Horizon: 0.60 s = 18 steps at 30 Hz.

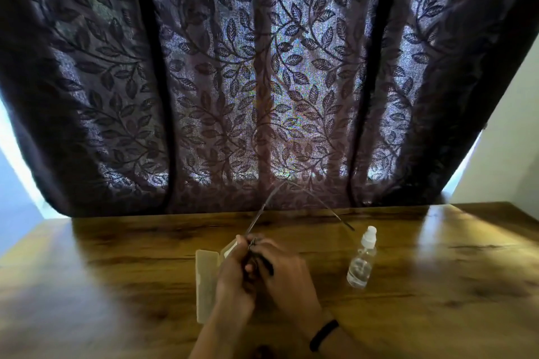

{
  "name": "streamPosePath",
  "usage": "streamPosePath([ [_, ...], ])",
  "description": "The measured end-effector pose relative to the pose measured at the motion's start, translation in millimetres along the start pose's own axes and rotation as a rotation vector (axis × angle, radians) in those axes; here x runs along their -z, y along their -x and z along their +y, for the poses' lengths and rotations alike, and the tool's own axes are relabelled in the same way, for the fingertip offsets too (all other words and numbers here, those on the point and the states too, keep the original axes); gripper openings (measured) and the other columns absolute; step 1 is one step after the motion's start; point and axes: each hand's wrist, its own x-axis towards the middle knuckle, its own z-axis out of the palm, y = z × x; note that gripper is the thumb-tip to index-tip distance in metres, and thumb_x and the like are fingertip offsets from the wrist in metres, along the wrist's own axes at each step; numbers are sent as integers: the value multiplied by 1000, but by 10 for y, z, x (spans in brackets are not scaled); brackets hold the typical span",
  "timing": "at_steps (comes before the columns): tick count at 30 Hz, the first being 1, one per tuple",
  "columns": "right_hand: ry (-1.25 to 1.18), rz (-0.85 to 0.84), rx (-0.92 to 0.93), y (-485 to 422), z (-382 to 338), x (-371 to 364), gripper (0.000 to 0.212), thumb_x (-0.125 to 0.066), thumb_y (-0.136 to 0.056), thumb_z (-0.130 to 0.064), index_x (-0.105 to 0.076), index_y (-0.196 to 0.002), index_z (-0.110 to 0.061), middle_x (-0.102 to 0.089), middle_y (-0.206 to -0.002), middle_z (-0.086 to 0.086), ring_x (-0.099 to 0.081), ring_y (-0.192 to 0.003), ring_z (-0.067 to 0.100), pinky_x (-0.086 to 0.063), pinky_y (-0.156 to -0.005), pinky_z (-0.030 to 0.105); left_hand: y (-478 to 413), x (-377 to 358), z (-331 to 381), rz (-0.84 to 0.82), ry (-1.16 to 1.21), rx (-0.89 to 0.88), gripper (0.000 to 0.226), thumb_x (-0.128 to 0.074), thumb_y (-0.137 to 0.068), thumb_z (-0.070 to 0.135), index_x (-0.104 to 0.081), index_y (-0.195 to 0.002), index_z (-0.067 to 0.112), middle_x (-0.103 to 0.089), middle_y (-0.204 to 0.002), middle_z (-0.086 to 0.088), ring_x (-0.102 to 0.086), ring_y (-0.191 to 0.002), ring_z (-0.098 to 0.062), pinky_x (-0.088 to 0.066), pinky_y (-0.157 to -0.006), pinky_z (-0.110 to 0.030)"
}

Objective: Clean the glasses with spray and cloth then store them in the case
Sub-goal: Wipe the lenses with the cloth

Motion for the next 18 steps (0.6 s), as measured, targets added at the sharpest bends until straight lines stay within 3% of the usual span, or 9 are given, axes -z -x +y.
streamPosePath([
  [6, 113, -107, -34, 17, 39, 46, 13, -45, -93, -18, -54, -101, -21, -62, -102, -1, -57, -89, 15, -45, -71, 26, -57, 66, 19, -9, -77, -50, 28, -45, -94, 29, -62, -78, 15, -60, -45, 9, -37, -26, 0, -26, -25, -9],
  [9, 167, -141, -38, 49, 108, 130, 6, -46, -90, -19, -51, -92, -22, -62, -94, -2, -57, -83, 16, -35, -63, 23, -119, 133, 78, -15, -72, -78, 27, -44, -95, 30, -61, -77, 18, -67, -74, 7, -37, -27, 0, -24, -26, -7],
  [12, 193, -182, -78, 87, 203, 268, 8, -50, -90, -23, -55, -95, -25, -65, -95, -5, -59, -84, 11, -34, -64, 21, -173, 194, 132, -18, -63, -112, 25, -43, -95, 30, -60, -81, 19, -65, -100, 6, -36, -28, 1, -25, -28, -7],
  [18, 215, -193, -181, 130, 371, 420, 6, -56, -88, -30, -58, -91, -25, -66, -95, -9, -54, -79, 1, -36, -60, 10, -187, 208, 122, -30, -66, -113, 23, -45, -95, 30, -61, -83, 20, -66, -104, 8, -35, -29, 0, -24, -28, -7],
])
